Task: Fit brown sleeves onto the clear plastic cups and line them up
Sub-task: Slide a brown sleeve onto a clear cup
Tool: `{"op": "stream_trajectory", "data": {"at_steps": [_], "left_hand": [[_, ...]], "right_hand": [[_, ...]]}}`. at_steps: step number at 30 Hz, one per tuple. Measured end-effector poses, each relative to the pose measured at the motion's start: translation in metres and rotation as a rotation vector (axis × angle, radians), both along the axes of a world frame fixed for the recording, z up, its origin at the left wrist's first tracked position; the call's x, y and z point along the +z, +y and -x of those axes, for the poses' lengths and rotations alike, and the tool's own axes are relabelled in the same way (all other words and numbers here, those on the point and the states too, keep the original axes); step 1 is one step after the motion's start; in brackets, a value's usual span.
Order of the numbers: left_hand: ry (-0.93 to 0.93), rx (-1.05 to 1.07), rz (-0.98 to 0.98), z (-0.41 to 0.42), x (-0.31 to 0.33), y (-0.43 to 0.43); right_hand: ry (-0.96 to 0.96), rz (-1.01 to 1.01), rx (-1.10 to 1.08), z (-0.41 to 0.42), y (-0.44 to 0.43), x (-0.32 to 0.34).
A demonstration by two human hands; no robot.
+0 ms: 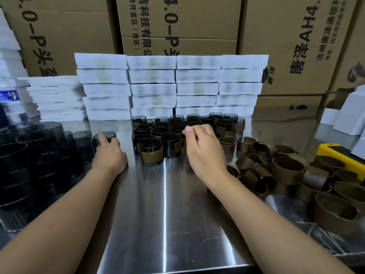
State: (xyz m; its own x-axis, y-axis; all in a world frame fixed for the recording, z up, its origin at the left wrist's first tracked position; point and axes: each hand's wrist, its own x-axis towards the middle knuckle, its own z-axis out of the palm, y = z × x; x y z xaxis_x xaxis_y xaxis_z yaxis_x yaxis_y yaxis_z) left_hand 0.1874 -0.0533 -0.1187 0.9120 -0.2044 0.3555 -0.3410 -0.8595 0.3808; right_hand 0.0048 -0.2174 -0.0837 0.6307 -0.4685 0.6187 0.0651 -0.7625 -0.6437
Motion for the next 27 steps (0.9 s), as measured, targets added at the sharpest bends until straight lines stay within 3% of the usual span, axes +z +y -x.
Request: {"op": "stream_trajectory", "data": {"at_steps": [4, 9, 12, 16, 27], "left_hand": [[-0.038, -0.01, 0.029, 0.007, 0.001, 0.004], [-0.102, -0.016, 0.066, 0.017, 0.003, 0.009], [-0.181, -0.031, 0.098, 0.022, 0.007, 0.011], [-0.33, -0.01, 0.102, 0.025, 0.013, 0.008], [-0.473, -0.19, 0.449, 0.048, 0.03, -0.015]], "right_hand": [[0.137, 0.016, -0.085, 0.0, -0.007, 0.002], [0.576, 0.321, -0.122, 0.002, -0.008, -0.006], [0.701, 0.364, -0.082, 0.003, -0.008, -0.008], [0.733, 0.353, -0.042, 0.003, -0.007, -0.009], [0.684, 0.38, -0.009, 0.004, -0.008, -0.008]]}}
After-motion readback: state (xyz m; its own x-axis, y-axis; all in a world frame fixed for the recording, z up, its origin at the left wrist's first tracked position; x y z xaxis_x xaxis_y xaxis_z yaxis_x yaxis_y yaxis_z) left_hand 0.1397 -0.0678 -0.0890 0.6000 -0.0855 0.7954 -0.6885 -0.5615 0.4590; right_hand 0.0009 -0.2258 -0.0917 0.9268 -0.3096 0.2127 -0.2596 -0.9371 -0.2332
